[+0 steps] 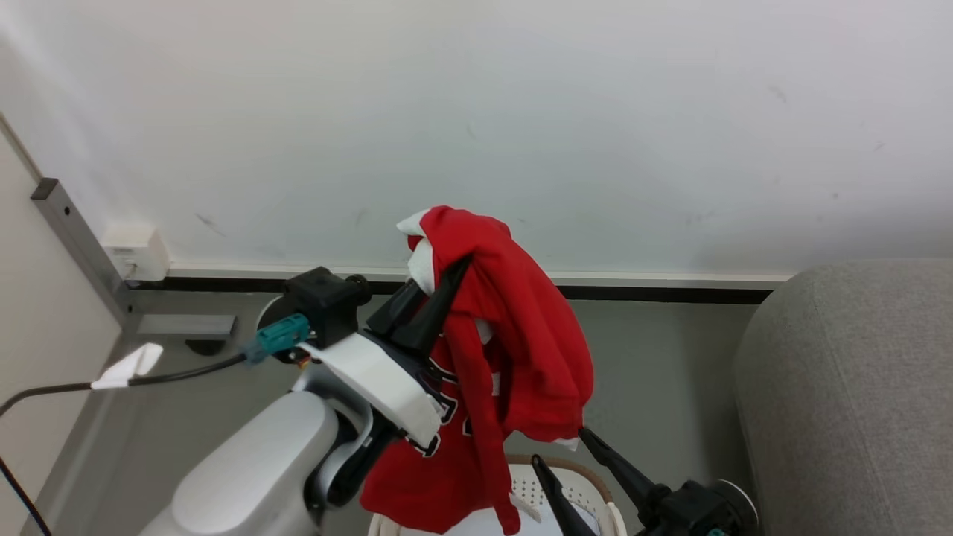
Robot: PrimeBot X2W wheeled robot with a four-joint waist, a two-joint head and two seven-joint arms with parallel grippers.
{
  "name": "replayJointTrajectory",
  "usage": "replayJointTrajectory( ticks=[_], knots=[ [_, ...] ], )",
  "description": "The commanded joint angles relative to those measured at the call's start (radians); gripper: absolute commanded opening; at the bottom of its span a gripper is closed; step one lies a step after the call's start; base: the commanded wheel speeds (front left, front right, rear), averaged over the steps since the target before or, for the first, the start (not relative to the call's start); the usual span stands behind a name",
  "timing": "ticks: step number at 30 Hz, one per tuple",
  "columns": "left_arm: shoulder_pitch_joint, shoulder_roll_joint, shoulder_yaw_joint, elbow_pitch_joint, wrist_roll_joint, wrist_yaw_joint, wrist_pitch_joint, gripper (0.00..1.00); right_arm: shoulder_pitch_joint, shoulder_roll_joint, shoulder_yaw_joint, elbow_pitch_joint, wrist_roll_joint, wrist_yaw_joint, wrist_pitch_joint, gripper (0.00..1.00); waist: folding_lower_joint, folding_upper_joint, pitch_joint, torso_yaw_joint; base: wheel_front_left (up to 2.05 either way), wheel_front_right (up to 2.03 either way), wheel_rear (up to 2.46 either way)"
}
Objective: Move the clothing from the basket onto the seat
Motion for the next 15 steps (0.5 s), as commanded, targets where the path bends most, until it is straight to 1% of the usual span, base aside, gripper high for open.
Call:
replayJointTrajectory(
  ticks=[1,4,9,13,15],
  knots=[
    [0.004,-0.011,-0.006,0.0,-0.008,-0.002,0.001,0.0,-0.032,-0.004,0.019,0.02,0.013,-0.002,0.0,1.0,0.0,0.0,-0.008,0.019,0.0,0.0,0.0],
    [0.001,-0.026,-0.024,0.002,-0.002,-0.007,0.009,0.0,-0.069,-0.004,0.056,0.057,0.029,-0.002,0.0,1.0,0.0,0.0,-0.015,0.041,0.0,0.0,0.0],
    [-0.003,-0.059,-0.057,0.003,0.007,-0.011,0.021,0.0,-0.128,-0.003,0.116,0.156,0.07,-0.002,0.0,1.0,0.0,0.0,-0.029,0.085,0.0,0.0,0.0],
    [-0.012,-0.083,-0.085,0.001,0.016,-0.02,0.035,0.0,-0.165,-0.003,0.176,0.195,0.108,-0.002,0.0,1.0,0.0,0.0,-0.034,0.121,0.0,0.0,0.0],
    [-0.014,-0.093,-0.095,0.002,0.015,-0.022,0.038,0.0,-0.183,-0.004,0.189,0.21,0.127,-0.002,0.0,1.0,0.0,0.0,-0.035,0.134,0.0,0.0,0.0]
  ],
)
